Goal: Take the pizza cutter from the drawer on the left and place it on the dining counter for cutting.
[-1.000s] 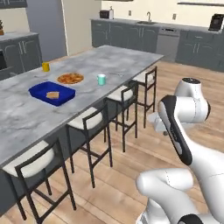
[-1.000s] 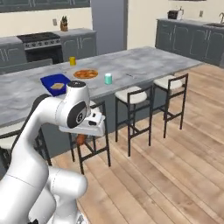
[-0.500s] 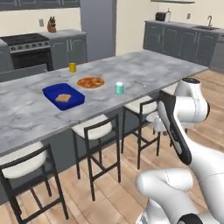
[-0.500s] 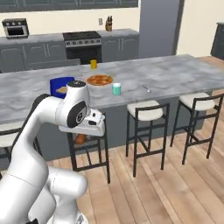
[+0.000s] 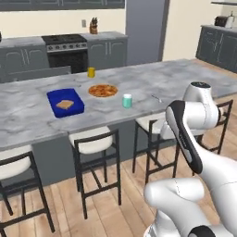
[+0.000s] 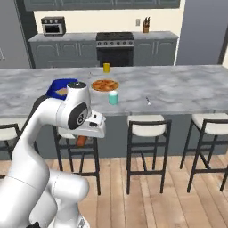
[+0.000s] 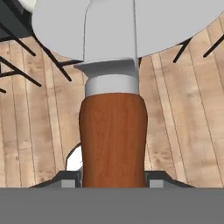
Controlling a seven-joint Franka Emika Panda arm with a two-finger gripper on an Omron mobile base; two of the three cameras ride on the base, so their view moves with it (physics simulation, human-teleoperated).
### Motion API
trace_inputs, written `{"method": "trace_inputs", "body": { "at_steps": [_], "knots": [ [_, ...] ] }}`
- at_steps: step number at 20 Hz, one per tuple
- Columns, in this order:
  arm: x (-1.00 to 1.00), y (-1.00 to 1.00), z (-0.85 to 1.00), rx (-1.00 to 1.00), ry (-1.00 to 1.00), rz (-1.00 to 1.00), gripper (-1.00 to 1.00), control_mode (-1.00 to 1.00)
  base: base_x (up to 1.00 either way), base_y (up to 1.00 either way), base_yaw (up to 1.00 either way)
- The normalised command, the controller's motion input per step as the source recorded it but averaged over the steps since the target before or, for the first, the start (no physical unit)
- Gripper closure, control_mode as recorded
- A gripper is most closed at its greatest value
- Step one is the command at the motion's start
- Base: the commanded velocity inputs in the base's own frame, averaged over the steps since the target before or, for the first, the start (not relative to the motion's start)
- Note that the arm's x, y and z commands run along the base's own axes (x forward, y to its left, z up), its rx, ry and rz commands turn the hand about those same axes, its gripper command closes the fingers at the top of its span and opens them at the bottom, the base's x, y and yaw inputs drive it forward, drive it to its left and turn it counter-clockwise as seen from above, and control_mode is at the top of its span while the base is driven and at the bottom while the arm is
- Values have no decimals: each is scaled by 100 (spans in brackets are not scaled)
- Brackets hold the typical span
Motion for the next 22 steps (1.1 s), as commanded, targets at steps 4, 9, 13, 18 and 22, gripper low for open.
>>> {"method": "trace_inputs", "body": {
  "at_steps": [4,9,13,18,22],
  "knots": [
    [0,0,0,0,0,0,100,100,37,-63,21],
    [0,0,0,0,0,0,100,100,60,-54,20],
    [0,0,0,0,0,0,100,100,73,-44,22],
    [0,0,0,0,0,0,100,100,78,-39,21],
    [0,0,0,0,0,0,100,100,79,-28,18]
  ]
}}
